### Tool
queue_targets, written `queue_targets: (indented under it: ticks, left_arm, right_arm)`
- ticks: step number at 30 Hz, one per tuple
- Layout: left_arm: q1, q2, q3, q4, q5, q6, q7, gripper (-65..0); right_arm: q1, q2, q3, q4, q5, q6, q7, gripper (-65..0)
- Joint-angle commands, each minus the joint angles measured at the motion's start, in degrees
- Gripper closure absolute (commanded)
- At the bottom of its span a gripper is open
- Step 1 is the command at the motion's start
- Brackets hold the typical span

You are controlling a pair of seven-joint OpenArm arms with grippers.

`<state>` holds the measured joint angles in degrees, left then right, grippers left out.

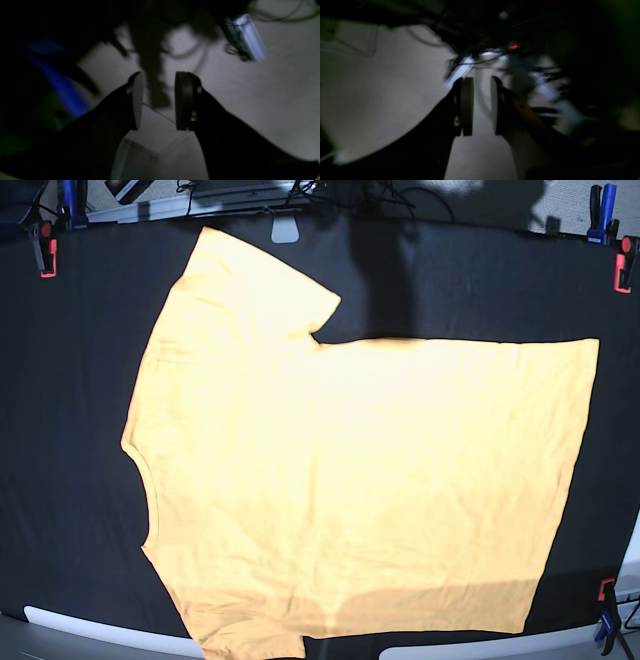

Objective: Layout the t-shirt on the table in an organized manner, then fold the t-shirt properly
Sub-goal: 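Move both grippers toward the shirt's shoulder corners, then grasp the shirt's shoulder corners with both grippers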

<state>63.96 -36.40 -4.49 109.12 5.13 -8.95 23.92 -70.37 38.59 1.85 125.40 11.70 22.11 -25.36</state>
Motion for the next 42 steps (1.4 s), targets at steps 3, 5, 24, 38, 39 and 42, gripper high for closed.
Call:
queue_targets:
  ticks: [3,5,24,38,39,42]
  left_arm:
    - [0.44,-3.69,-0.44,5.86,6.99,3.85,-0.79,-18.5]
    - [-0.13,-5.77,-0.44,9.11,13.27,3.89,-0.74,-18.5]
    - [-33.66,-12.41,2.36,-5.73,15.82,-7.87,-10.71,-24.1]
    - [-50.05,-14.16,19.02,-23.52,17.38,-7.8,-8.68,-24.1]
    - [-50.49,-14.34,19.02,-24.26,17.35,-7.85,-9.05,-24.1]
    - [-51.8,-14.97,19.02,-26.12,17.33,-7.8,-9.01,-24.1]
  right_arm:
    - [-0.74,0.33,4.76,6.78,-1.55,0.2,0.66,-11.9]
    - [-0.7,0.33,8.26,9.6,-3.54,-0.31,0.68,-11.9]
    - [6.12,0.35,19.56,9.6,-9.18,-1.2,0.9,-11.9]
    - [6.71,0.39,19.56,9.6,-9.2,-1.2,-0.15,-11.9]
    - [6.71,0.31,19.56,9.6,-9.2,-1.2,-0.15,-11.9]
    - [6.71,0.28,19.56,9.6,-9.2,-1.2,-0.2,-11.9]
